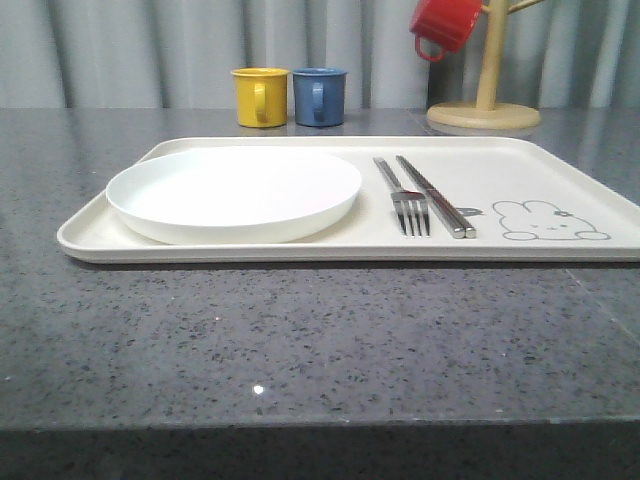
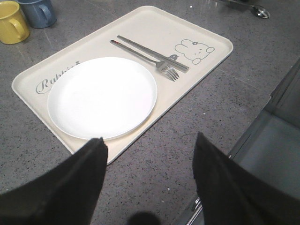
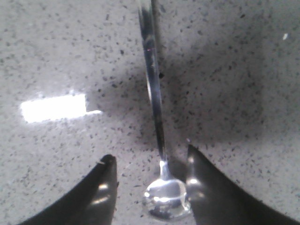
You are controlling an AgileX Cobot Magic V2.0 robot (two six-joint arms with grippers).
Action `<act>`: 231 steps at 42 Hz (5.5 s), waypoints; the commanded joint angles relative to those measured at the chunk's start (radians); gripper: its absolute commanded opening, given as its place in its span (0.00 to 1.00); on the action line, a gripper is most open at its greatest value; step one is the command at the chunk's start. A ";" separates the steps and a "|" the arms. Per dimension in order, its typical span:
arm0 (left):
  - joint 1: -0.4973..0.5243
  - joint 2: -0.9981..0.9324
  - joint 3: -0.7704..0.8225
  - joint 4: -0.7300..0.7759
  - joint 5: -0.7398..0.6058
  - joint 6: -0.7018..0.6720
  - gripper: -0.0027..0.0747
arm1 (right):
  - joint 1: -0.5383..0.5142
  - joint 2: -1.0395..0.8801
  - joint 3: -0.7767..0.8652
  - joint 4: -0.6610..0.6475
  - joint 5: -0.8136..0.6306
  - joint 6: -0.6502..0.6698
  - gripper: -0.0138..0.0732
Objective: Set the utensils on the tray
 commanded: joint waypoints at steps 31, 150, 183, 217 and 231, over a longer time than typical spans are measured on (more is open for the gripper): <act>-0.008 0.003 -0.026 -0.003 -0.073 -0.010 0.56 | -0.006 0.033 -0.021 -0.013 -0.069 -0.012 0.40; -0.008 0.003 -0.026 -0.003 -0.073 -0.010 0.56 | 0.645 -0.955 0.486 0.135 -0.293 -0.096 0.61; -0.008 0.003 -0.026 -0.003 -0.092 -0.010 0.56 | 0.643 -1.261 0.557 0.083 -0.278 0.008 0.60; -0.008 0.003 -0.026 -0.003 -0.092 -0.010 0.01 | 0.643 -1.261 0.557 0.085 -0.286 0.008 0.08; -0.001 -0.009 -0.022 0.019 -0.093 -0.004 0.01 | 0.643 -1.261 0.557 0.085 -0.286 0.008 0.08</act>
